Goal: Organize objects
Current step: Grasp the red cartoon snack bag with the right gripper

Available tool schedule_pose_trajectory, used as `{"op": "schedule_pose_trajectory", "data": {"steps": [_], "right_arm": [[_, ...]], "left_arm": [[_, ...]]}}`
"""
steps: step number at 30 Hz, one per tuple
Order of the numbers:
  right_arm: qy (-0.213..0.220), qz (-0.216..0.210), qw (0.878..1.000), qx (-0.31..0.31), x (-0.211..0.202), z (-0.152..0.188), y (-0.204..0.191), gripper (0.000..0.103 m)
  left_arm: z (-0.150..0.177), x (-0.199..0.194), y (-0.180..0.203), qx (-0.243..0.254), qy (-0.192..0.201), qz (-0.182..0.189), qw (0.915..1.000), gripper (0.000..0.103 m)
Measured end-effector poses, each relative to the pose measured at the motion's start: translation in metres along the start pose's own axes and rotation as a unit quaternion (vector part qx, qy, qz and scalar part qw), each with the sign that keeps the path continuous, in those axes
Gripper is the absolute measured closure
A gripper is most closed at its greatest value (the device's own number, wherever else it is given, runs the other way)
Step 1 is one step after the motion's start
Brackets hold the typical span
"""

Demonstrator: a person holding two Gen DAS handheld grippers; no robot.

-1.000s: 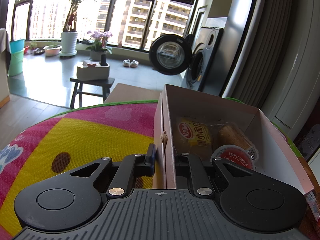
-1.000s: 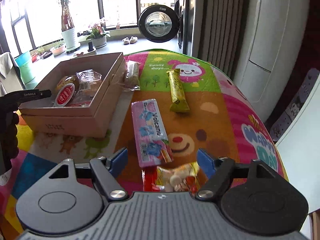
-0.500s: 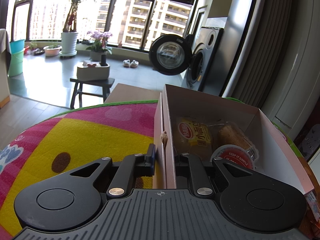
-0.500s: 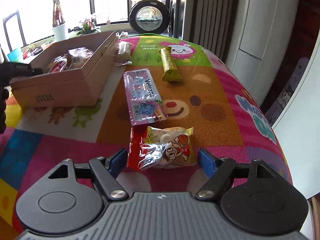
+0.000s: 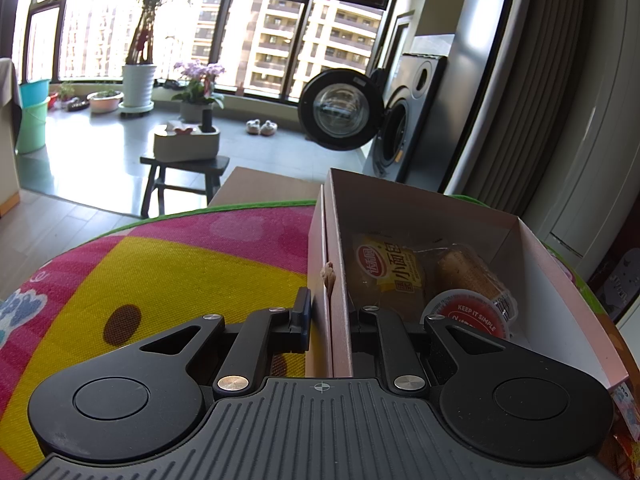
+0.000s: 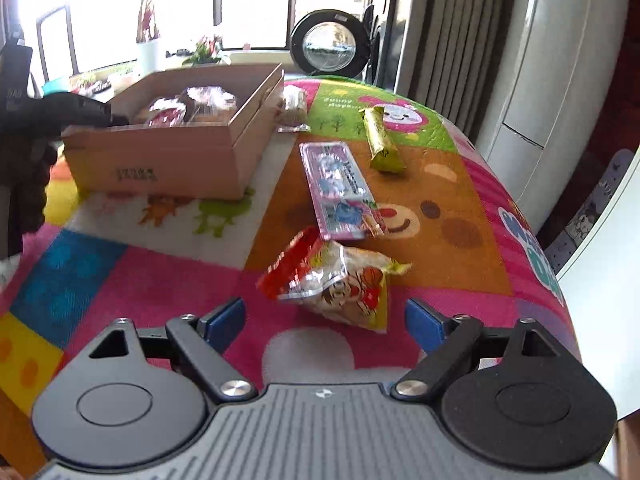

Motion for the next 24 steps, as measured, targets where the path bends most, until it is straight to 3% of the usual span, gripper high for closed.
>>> {"op": "schedule_pose_trajectory", "data": {"steps": [6, 7, 8, 16, 18, 22, 24], "right_arm": [[0.009, 0.006, 0.999, 0.038, 0.018, -0.010, 0.001, 0.016], [0.006, 0.003, 0.999, 0.034, 0.019, -0.010, -0.001, 0.026], [0.003, -0.004, 1.000, 0.026, 0.020, -0.009, -0.004, 0.037], [-0.021, -0.019, 0.995, -0.100, -0.006, 0.013, -0.017, 0.039], [-0.022, 0.007, 0.992, -0.123, -0.012, 0.016, -0.011, 0.032], [-0.015, 0.113, 0.980, -0.163, -0.018, 0.017, 0.008, 0.026], [-0.013, 0.119, 0.982, -0.147, -0.022, 0.015, 0.019, 0.025]], "left_arm": [[0.000, 0.000, 0.000, 0.000, 0.000, 0.000, 1.0000, 0.088], [0.000, 0.000, 0.000, 0.000, 0.000, 0.000, 1.0000, 0.088], [0.000, 0.000, 0.000, 0.000, 0.000, 0.000, 1.0000, 0.088], [0.000, 0.000, 0.000, 0.000, 0.000, 0.000, 1.0000, 0.088], [0.000, 0.000, 0.000, 0.000, 0.000, 0.000, 1.0000, 0.088], [0.000, 0.000, 0.000, 0.000, 0.000, 0.000, 1.0000, 0.088], [0.000, 0.000, 0.000, 0.000, 0.000, 0.000, 1.0000, 0.088]]}}
Point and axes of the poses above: each gripper's, at about its wrist camera, not at the fingertips, and x roughly the way its jaws point, y to its right, z to its underside, the point moved 3 cm from there along x, roughly the way its jaws point, and after that the axes turned 8 degrees about -z, right-handed, at the moved point
